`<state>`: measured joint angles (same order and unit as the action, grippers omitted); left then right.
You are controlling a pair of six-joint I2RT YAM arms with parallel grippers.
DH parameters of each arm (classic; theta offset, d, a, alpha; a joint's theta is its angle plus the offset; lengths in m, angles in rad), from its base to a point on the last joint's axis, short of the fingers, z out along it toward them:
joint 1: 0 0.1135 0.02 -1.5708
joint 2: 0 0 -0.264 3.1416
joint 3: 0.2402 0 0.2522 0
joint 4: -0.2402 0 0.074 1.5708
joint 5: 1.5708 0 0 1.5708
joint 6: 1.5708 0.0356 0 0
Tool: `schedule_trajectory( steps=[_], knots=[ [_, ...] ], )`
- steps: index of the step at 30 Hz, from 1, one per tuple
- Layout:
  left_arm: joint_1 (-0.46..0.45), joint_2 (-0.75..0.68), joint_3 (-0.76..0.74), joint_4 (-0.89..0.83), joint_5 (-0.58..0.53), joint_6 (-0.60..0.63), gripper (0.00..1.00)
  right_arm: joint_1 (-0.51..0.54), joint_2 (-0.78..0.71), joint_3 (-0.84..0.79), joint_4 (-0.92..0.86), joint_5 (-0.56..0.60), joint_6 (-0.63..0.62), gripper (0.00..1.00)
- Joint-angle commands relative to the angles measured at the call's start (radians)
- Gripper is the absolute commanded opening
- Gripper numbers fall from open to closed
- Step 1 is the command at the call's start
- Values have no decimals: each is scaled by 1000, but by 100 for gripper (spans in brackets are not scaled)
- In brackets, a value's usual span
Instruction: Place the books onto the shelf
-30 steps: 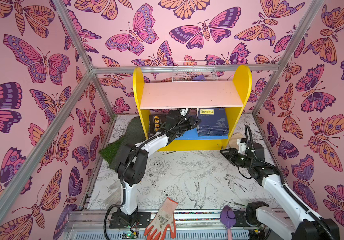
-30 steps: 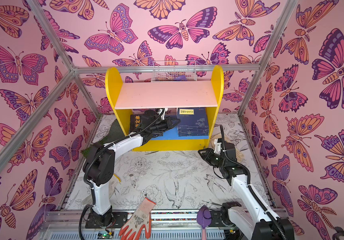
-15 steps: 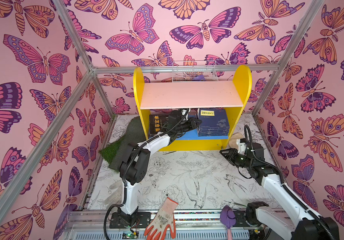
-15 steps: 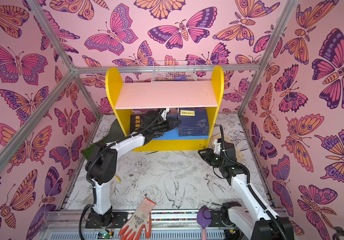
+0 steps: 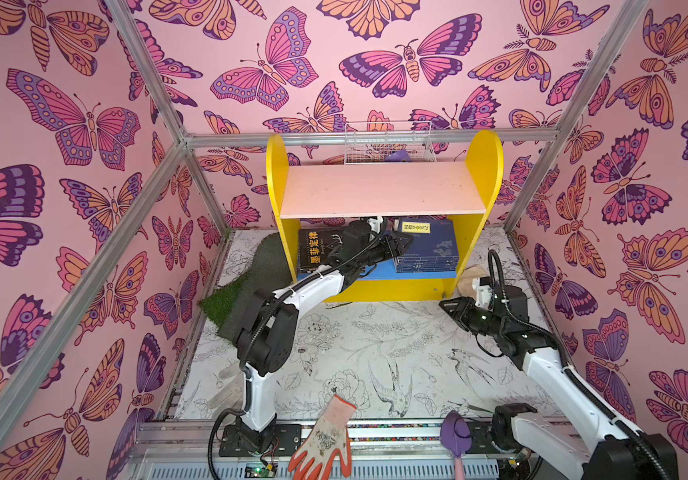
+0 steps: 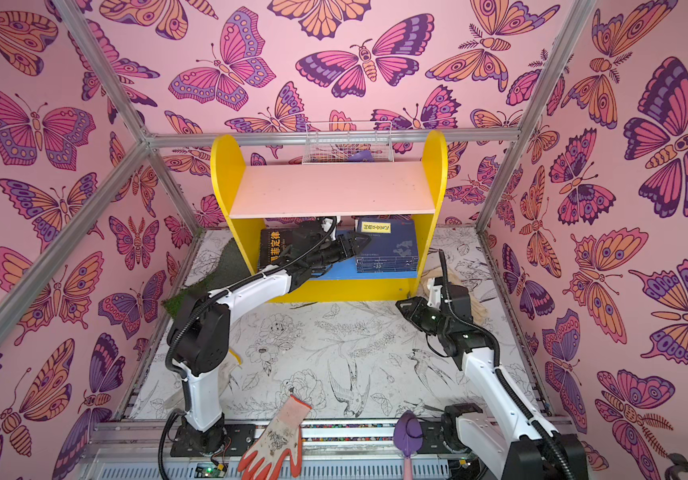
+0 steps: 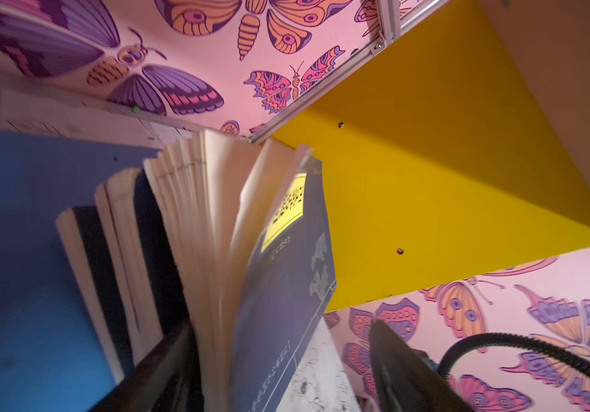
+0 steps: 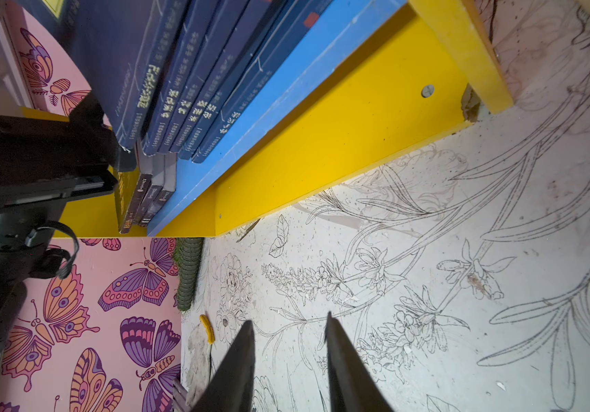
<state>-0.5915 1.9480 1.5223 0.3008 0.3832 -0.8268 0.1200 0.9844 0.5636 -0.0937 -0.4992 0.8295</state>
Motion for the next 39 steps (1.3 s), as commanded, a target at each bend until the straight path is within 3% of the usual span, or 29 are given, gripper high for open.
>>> schedule_trajectory(
  steps=[1,8,13,17,21,23,24,26,29,30,31,35,37,39],
  knots=[
    [-6,-90,-1,-38,-153,61,100,-2,7,11,17,-14,-17,35],
    [-11,-143,-57,-89,-286,74,100,-2,5,27,1,-11,-28,34],
    [-19,-229,-202,-89,-340,95,100,-4,-9,33,-33,67,-53,35],
    [-32,-342,-399,-83,-399,70,100,-8,-30,44,-97,219,-109,37],
    [-64,-514,-595,-146,-470,127,100,-10,-56,58,-116,430,-157,45],
    [-70,-622,-668,-265,-559,149,100,-9,-62,66,-111,531,-189,54],
    [-70,-708,-693,-360,-639,160,100,-8,-64,62,-92,582,-221,62],
    [-62,-819,-716,-552,-817,210,100,-3,-68,32,-21,695,-269,66],
    [34,-947,-746,-746,-966,314,99,63,-71,-66,178,894,-419,71],
    [100,-976,-758,-779,-981,344,99,103,-54,-98,267,976,-506,80],
    [166,-996,-772,-782,-991,386,100,139,-17,-113,334,1050,-584,99],
    [364,-978,-873,-631,-1070,504,99,158,251,-41,351,1258,-646,99],
    [436,-919,-950,-454,-1001,578,99,156,391,-27,434,1299,-685,99],
    [471,-825,-983,-332,-992,557,99,179,479,-6,547,1379,-758,99]
  ],
)
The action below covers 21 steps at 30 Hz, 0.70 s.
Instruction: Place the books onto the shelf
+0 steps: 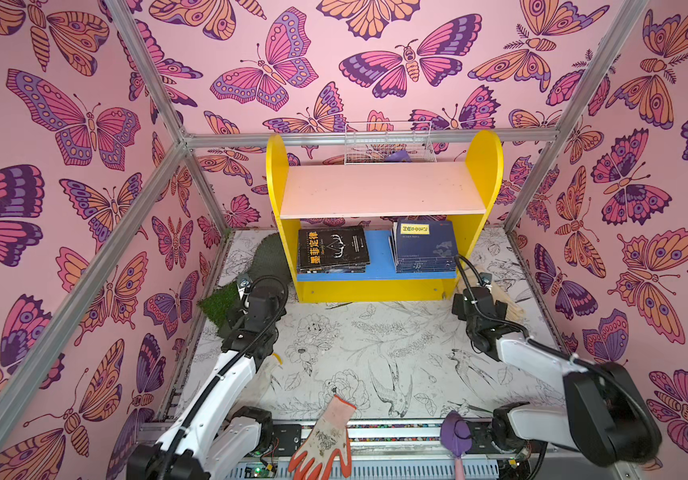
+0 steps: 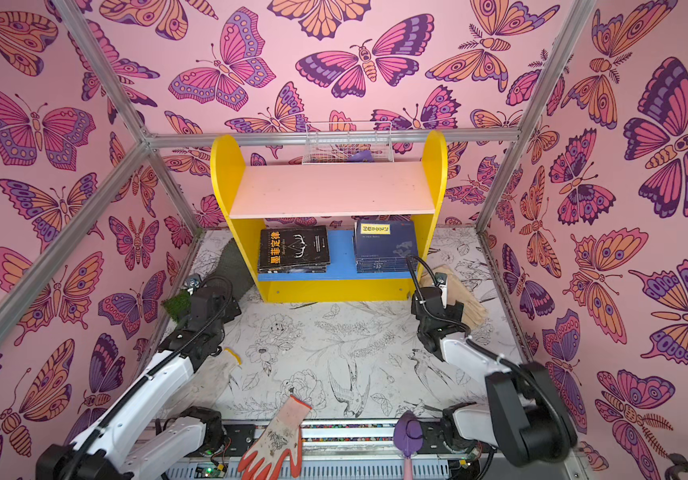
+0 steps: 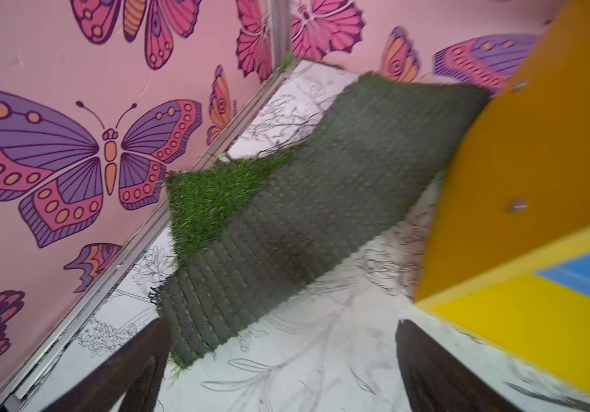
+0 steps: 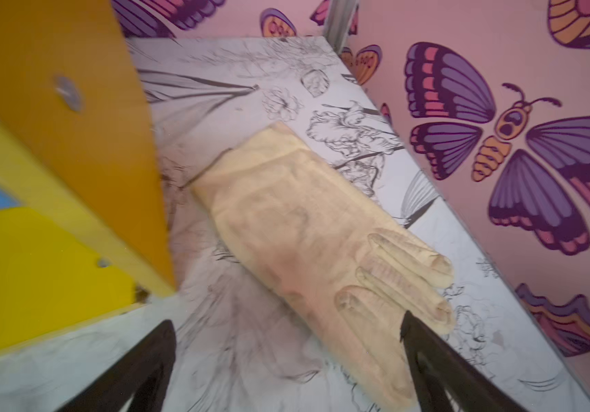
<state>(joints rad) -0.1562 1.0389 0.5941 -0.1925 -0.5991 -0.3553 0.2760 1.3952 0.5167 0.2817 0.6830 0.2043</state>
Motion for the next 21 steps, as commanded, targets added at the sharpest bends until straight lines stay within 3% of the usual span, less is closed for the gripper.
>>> schedule_trajectory(
  steps=[1,4,5,7,11,12,13,14,15,17,18,20,21],
  knots=[
    [47,144,-55,214,3,86,99,20,85,37,241,140,-188,99],
    [52,324,-62,422,69,156,99,-11,169,-24,538,79,-262,99],
    [52,356,-51,465,87,204,99,-21,169,-24,542,78,-255,99],
    [58,396,-61,597,153,254,99,-57,119,-11,394,-30,-201,99],
    [84,450,-53,720,229,319,99,-198,72,-119,499,-321,-114,99],
    [90,470,-73,771,264,323,99,-220,131,-155,637,-366,-115,99],
    [97,503,-115,929,281,368,99,-220,168,-174,751,-366,-132,99],
    [102,466,-102,822,291,321,99,-219,127,-156,636,-377,-123,99],
    [115,459,-134,874,320,310,99,-223,90,-121,498,-380,-107,99],
    [116,493,-230,1088,404,353,97,-225,154,-170,710,-382,-128,99],
    [109,534,-255,1212,408,391,99,-219,141,-168,685,-369,-130,99],
    [111,498,-227,1092,387,359,99,-219,98,-140,556,-375,-118,99],
    [125,496,-221,1067,399,345,99,-219,112,-148,596,-376,-123,99]
  ],
)
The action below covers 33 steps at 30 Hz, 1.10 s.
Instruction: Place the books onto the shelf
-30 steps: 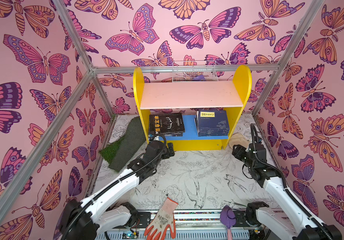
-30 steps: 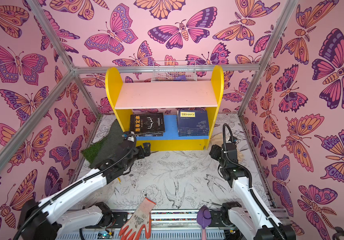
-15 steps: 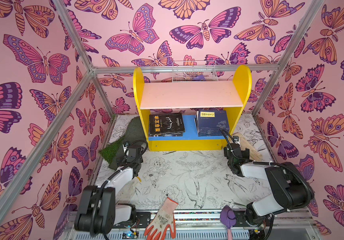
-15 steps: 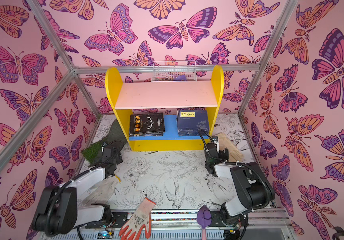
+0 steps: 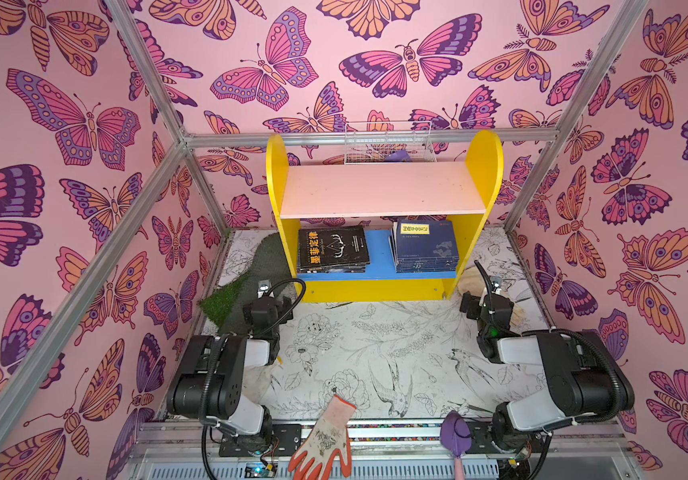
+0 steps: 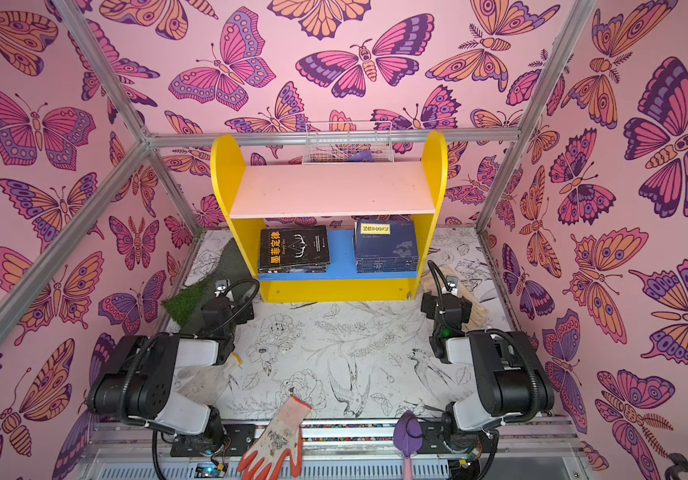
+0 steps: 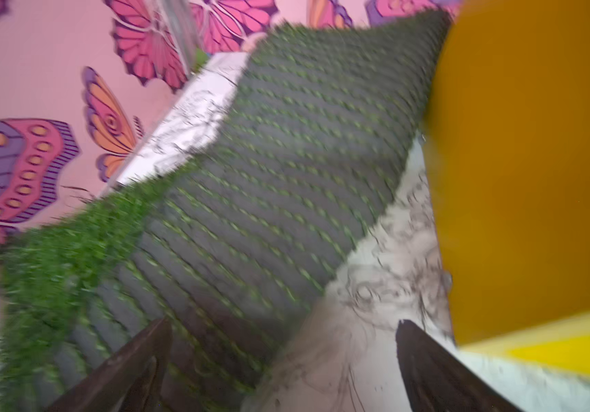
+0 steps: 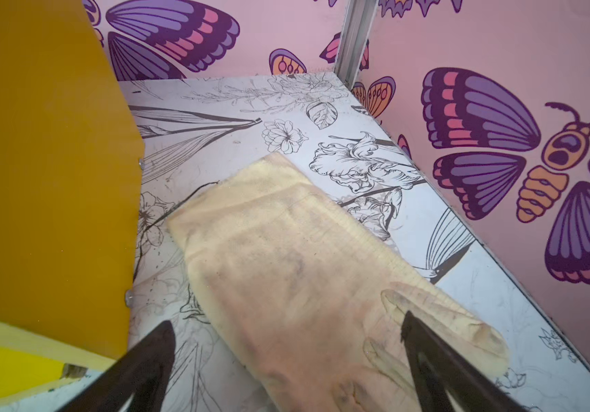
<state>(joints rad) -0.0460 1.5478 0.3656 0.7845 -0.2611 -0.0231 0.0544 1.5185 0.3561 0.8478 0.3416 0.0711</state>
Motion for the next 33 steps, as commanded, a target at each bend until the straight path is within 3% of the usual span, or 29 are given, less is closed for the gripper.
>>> schedule_trajectory(
  steps=[1,33],
  knots=[
    [20,9,-7,156,65,13,99,1,0,3,67,-38,5,99],
    [8,12,-16,182,49,37,99,-6,-15,20,11,-52,13,99]
  ],
)
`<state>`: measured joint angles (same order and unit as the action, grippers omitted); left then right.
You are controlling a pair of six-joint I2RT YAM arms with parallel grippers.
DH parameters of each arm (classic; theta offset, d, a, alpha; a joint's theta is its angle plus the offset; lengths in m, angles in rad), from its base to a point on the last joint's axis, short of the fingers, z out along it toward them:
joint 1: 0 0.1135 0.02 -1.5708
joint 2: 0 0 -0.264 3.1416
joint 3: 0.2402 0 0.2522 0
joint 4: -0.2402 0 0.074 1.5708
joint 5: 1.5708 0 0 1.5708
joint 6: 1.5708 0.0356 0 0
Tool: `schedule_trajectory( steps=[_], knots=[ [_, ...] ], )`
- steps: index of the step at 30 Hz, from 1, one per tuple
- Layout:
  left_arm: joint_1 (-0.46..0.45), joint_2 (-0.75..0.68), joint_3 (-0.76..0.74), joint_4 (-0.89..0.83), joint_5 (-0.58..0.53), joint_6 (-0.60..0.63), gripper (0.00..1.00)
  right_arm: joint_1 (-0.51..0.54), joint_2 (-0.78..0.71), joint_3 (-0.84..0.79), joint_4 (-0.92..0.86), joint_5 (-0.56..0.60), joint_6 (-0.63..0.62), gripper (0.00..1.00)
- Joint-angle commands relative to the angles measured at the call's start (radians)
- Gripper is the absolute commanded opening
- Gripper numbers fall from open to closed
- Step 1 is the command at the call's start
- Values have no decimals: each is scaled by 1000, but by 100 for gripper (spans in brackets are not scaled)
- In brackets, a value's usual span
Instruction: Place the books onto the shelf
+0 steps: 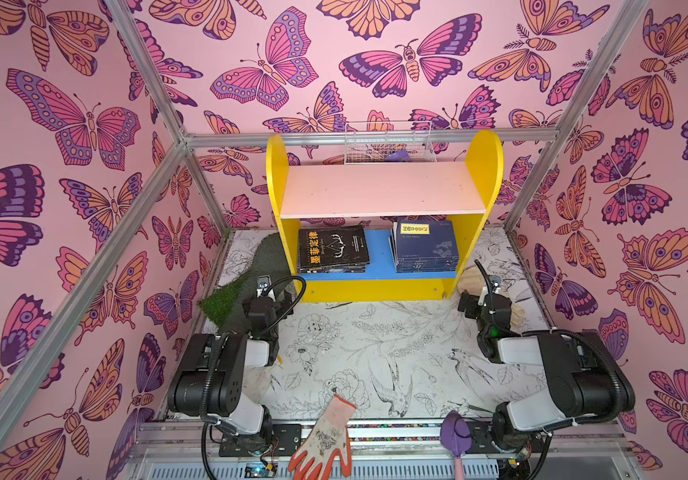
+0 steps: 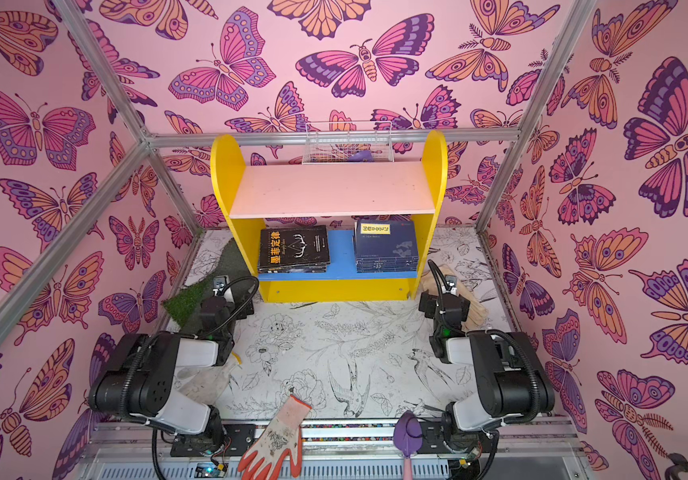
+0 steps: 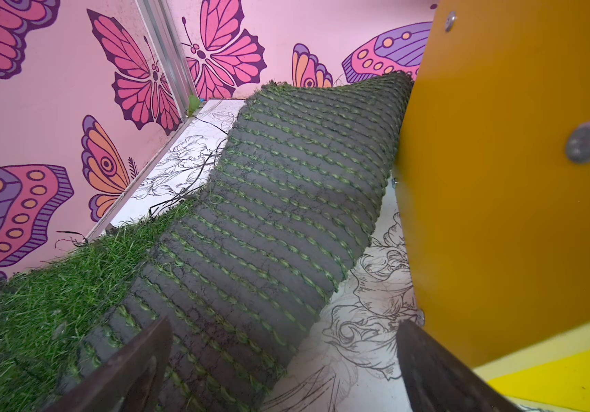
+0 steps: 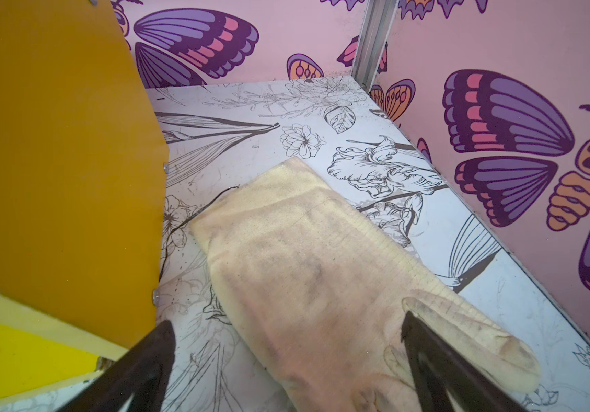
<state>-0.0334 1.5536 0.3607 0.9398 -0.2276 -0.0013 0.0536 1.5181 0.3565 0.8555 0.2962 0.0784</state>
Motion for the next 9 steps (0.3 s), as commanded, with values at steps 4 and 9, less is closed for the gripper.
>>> schedule_trajectory(
  steps=[4,9],
  knots=[
    [-5,9,-6,21,17,14,99,-9,-13,18,7,-14,6,99],
    [17,3,-3,4,61,3,99,-9,-15,18,7,-14,6,99]
  ],
)
